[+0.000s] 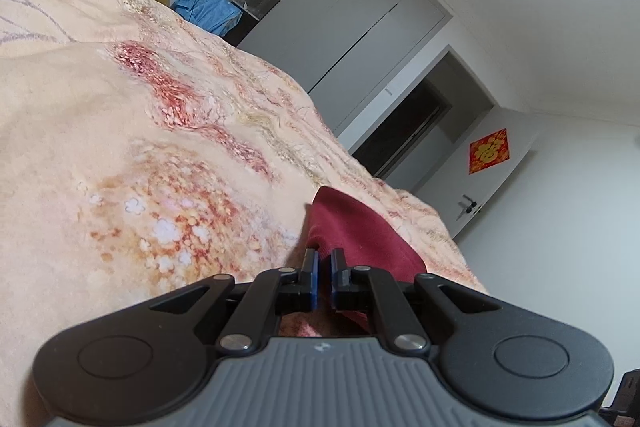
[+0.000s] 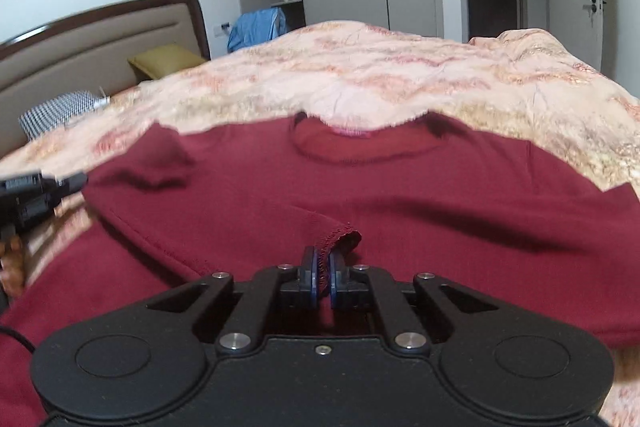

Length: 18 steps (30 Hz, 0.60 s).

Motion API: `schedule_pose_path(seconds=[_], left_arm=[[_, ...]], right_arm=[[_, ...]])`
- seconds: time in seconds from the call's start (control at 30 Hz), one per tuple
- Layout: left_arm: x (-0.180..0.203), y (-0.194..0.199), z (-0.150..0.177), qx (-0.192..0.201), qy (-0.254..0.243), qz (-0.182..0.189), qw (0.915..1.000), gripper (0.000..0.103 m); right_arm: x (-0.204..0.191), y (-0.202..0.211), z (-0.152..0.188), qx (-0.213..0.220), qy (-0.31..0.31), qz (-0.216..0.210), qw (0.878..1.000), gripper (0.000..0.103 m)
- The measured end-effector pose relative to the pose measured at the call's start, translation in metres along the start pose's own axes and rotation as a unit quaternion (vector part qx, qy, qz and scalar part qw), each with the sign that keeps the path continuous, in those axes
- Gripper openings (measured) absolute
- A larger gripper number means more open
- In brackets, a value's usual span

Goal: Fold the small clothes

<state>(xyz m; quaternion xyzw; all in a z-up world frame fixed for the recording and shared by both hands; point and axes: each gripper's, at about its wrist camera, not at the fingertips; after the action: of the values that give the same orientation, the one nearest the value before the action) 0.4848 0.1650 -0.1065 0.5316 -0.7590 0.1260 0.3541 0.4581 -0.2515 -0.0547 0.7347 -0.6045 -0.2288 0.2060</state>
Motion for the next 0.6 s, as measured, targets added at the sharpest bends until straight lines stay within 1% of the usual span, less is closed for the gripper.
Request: schedule_pose_path(seconds=[0.03, 0.07, 0.2, 0.23, 0.27, 0.3, 0.33, 0.37, 0.4, 0.47, 0.5, 0.57, 0.6], left_arm=[[0.001, -0.001, -0.001, -0.003, -0.002, -0.003, 1.0, 0.006], [0.002, -0.001, -0.002, -0.006, -0.002, -0.007, 1.0, 0.007], [0.012, 0.008, -0.012, 0.007, -0.014, -0.023, 0.9996, 0.01], [0.017, 0.008, -0.016, 0.003, -0.024, -0.029, 0.9993, 0.015], [0.023, 0.007, -0.019, -0.001, -0.04, -0.036, 0.9985, 0.024], [0.031, 0.004, -0.022, -0.004, -0.064, -0.044, 0.9969, 0.029], [0.04, -0.001, -0.025, -0.009, -0.089, -0.053, 0.9945, 0.037], [0.049, -0.007, -0.026, -0.015, -0.111, -0.059, 0.9919, 0.042], [0.056, -0.014, -0.028, -0.022, -0.126, -0.059, 0.99, 0.043], [0.072, -0.031, -0.028, -0.038, -0.149, -0.054, 0.9866, 0.047], [0.079, -0.04, -0.026, -0.048, -0.165, -0.051, 0.9838, 0.048], [0.092, -0.064, -0.02, -0.075, -0.207, -0.055, 0.974, 0.049], [0.097, -0.076, -0.015, -0.093, -0.23, -0.067, 0.9663, 0.049]], right_arm=[[0.0, 0.0, 0.002, 0.002, -0.001, -0.001, 1.0, 0.009], [0.001, 0.0, 0.003, 0.006, -0.005, -0.003, 1.0, 0.014], [0.004, 0.009, 0.012, 0.033, -0.016, -0.016, 0.999, 0.041], [0.005, 0.01, 0.014, 0.037, -0.017, -0.017, 0.999, 0.045], [0.006, 0.011, 0.017, 0.041, -0.019, -0.018, 0.999, 0.053], [0.007, 0.012, 0.019, 0.046, -0.022, -0.019, 0.999, 0.059], [0.007, 0.013, 0.02, 0.051, -0.023, -0.02, 0.998, 0.062], [0.007, 0.013, 0.022, 0.055, -0.024, -0.021, 0.998, 0.067], [0.007, 0.013, 0.022, 0.056, -0.026, -0.023, 0.998, 0.071], [0.008, 0.012, 0.024, 0.059, -0.028, -0.027, 0.998, 0.077], [0.008, 0.012, 0.025, 0.06, -0.028, -0.028, 0.997, 0.078], [0.007, 0.012, 0.027, 0.061, -0.026, -0.03, 0.997, 0.081], [0.006, 0.012, 0.028, 0.062, -0.025, -0.032, 0.997, 0.083]])
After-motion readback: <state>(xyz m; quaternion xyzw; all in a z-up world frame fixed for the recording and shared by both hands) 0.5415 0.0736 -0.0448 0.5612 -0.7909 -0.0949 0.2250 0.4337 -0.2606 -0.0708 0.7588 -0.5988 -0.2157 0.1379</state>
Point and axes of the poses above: each gripper's, at about its wrist camera, not at the fingertips, and y roughly against the way its jaws point, x to its right, z to its underside, and after that the axes turned 3 degrees about z, right-handed
